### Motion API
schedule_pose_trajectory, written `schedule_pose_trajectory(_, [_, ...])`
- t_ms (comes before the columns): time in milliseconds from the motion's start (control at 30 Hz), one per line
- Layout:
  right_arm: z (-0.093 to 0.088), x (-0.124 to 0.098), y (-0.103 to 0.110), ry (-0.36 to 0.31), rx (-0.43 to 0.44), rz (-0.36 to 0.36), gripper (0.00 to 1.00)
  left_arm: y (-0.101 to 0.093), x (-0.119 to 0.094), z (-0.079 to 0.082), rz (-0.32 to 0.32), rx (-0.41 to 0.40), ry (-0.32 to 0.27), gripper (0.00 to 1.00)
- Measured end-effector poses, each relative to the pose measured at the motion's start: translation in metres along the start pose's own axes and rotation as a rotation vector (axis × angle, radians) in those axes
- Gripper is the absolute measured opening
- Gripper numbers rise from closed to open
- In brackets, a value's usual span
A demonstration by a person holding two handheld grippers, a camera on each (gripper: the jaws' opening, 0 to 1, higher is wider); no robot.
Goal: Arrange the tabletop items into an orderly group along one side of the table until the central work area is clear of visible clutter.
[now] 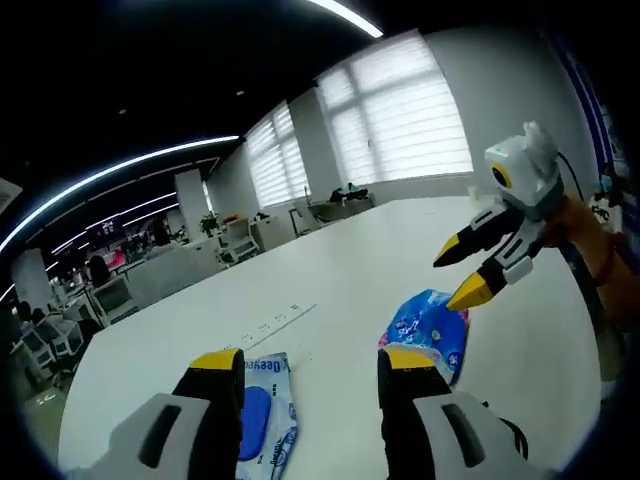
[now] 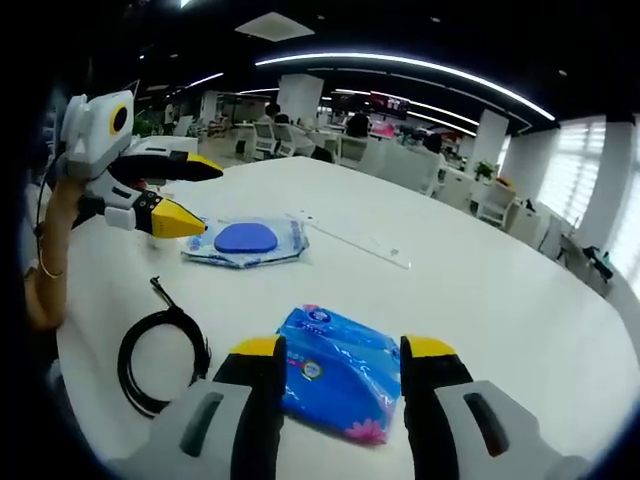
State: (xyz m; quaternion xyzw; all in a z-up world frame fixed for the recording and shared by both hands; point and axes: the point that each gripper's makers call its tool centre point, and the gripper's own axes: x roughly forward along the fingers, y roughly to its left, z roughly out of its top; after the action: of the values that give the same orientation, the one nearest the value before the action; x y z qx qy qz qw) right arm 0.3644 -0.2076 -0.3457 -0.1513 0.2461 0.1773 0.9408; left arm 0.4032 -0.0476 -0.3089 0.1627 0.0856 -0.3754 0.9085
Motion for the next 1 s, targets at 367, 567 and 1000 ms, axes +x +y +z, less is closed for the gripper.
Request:
schedule_pose_trajectory(367, [0.014,0.015,0.008,-0.011,-0.024,0.025,0.44,0.013,-0.005,-0.003,0.033,-0.024,0.012,0.51])
schedule_pose_trajectory(567, [0.019,0.025,0.010,-0.010,-0.055,0.032,0.44,0.007,-0.003,-0.003,0.018,-0.012,0.013,0.49])
schedule_pose_trajectory(1000, [0.045,0.045,0.018,-0.054,-0.075,0.118,0.43,0.008,-0.014,-0.018,0.040,-0.027,0.052,0.49])
